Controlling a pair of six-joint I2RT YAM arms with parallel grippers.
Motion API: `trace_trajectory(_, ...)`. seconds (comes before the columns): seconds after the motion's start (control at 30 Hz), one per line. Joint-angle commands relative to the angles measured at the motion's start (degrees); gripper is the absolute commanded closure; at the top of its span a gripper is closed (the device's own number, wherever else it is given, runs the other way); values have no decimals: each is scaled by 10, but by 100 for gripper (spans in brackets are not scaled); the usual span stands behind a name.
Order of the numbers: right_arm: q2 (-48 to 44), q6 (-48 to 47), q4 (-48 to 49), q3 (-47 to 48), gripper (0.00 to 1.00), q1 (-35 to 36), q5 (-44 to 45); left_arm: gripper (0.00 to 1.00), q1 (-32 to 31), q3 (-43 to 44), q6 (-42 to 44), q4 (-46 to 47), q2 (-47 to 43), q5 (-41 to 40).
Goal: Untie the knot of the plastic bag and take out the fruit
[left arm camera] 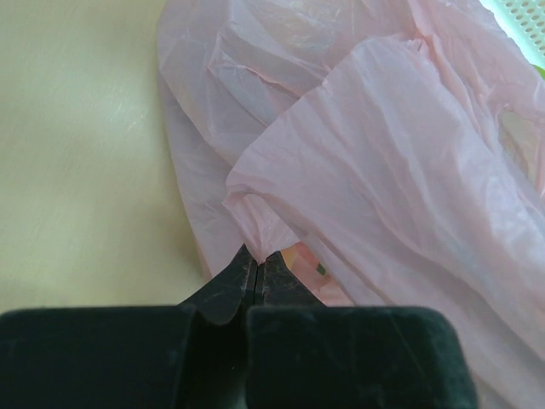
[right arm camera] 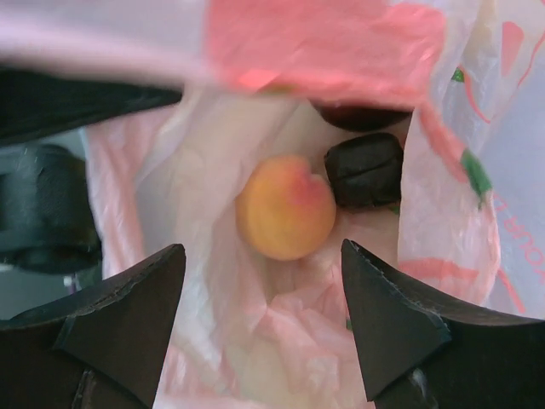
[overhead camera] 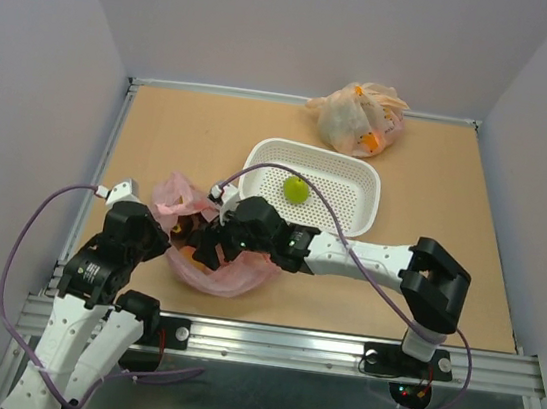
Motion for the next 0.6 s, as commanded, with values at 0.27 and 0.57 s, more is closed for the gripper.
trace_trajectory(0.27, 115, 129, 114, 57, 21, 15, 43, 100, 2, 42, -1, -59, -22, 23)
trace_trajectory(0.57, 192, 133, 119, 86, 11, 33, 30, 100, 2, 36, -2, -60, -35, 34)
